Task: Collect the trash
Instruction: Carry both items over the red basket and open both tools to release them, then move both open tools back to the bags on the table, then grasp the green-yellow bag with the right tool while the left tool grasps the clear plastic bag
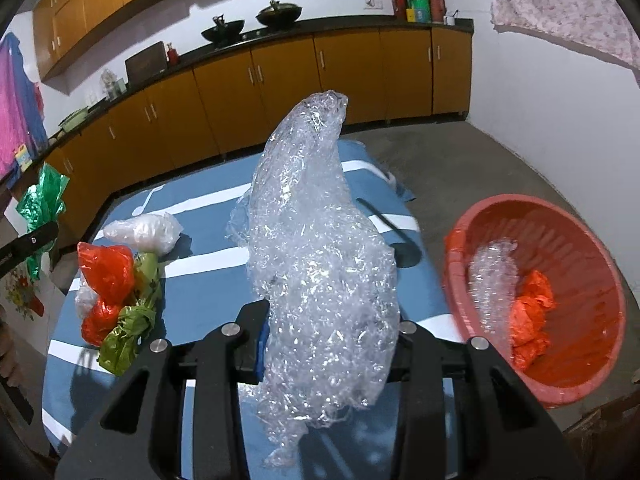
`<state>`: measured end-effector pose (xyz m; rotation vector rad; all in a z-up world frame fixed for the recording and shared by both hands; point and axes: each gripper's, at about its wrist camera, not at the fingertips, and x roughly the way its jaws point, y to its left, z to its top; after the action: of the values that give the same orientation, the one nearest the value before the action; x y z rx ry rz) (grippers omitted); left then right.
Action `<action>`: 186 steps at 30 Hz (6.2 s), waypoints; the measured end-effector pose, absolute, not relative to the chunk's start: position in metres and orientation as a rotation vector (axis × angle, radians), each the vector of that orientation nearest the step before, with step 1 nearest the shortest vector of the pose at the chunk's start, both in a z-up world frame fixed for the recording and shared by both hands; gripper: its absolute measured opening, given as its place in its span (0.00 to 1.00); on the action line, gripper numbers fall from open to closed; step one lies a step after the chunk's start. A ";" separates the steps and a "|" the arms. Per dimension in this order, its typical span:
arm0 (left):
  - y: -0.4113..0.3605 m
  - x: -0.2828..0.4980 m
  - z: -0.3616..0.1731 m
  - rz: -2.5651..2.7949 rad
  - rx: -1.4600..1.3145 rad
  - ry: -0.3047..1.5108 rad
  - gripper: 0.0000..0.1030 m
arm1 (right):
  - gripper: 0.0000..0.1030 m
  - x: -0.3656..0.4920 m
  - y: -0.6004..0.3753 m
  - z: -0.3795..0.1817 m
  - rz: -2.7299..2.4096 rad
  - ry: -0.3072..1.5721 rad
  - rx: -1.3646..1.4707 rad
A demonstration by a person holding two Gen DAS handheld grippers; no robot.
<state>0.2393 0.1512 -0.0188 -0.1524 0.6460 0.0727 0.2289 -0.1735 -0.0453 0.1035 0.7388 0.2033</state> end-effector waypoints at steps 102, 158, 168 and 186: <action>-0.218 0.335 -0.106 -0.552 0.058 0.777 0.54 | 0.51 0.213 -0.416 -0.083 -0.216 0.692 0.290; 0.214 0.221 -0.098 0.249 -0.238 0.766 0.68 | 0.58 0.230 0.005 -0.085 0.436 0.835 -0.029; 0.212 0.238 -0.120 0.233 -0.240 0.850 0.53 | 0.43 0.236 0.023 -0.100 0.456 0.891 -0.074; 0.216 0.244 -0.125 0.239 -0.243 0.860 0.29 | 0.32 0.242 -0.006 -0.101 0.354 0.885 -0.062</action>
<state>0.2441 0.2164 -0.1246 -0.2429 0.8604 0.2392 0.2421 -0.0065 -0.1013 -0.0616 0.8852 0.3541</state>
